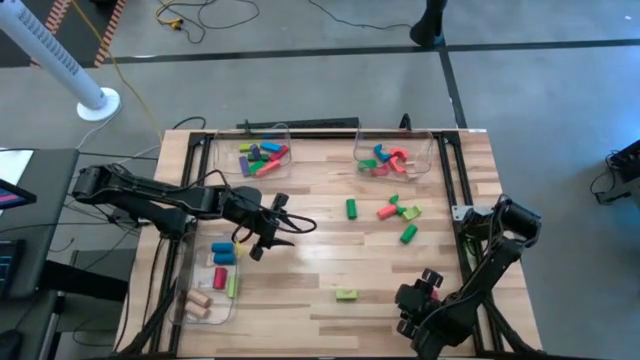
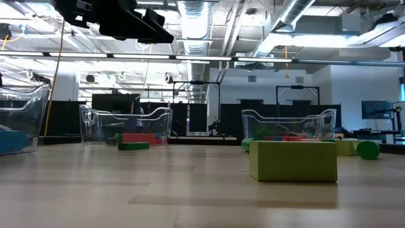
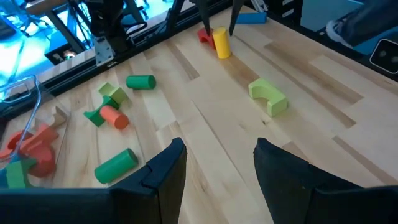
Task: Sort blocks by size
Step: Put the yellow cylindrical block into the bottom left transparent bin
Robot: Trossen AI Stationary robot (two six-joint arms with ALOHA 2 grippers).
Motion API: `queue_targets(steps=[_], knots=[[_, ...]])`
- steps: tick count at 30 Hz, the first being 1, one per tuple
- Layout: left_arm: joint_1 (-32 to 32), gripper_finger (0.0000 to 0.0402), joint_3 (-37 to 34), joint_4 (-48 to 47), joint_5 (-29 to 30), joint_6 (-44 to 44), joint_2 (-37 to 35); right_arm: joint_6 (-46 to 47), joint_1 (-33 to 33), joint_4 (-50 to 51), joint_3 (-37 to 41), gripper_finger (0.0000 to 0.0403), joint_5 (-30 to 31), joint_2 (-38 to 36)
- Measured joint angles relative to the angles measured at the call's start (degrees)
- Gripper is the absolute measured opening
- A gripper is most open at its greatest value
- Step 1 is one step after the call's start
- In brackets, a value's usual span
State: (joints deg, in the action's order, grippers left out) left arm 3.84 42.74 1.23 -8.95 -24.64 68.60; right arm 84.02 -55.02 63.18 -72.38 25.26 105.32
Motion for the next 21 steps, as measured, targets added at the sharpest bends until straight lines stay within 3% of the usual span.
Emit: queue_targets(steps=[9,21], knots=[[0.0,0.0179,0.0,-0.1,0.0,0.7,0.0,0.0,0.3,-2.3,2.1,0.0177,-1.0,-0.1],[0.0,0.0179,0.0,-0.2,0.0,0.9,0.0,0.0,0.3,-3.0,2.4,0.0171,-1.3,-0.2]])
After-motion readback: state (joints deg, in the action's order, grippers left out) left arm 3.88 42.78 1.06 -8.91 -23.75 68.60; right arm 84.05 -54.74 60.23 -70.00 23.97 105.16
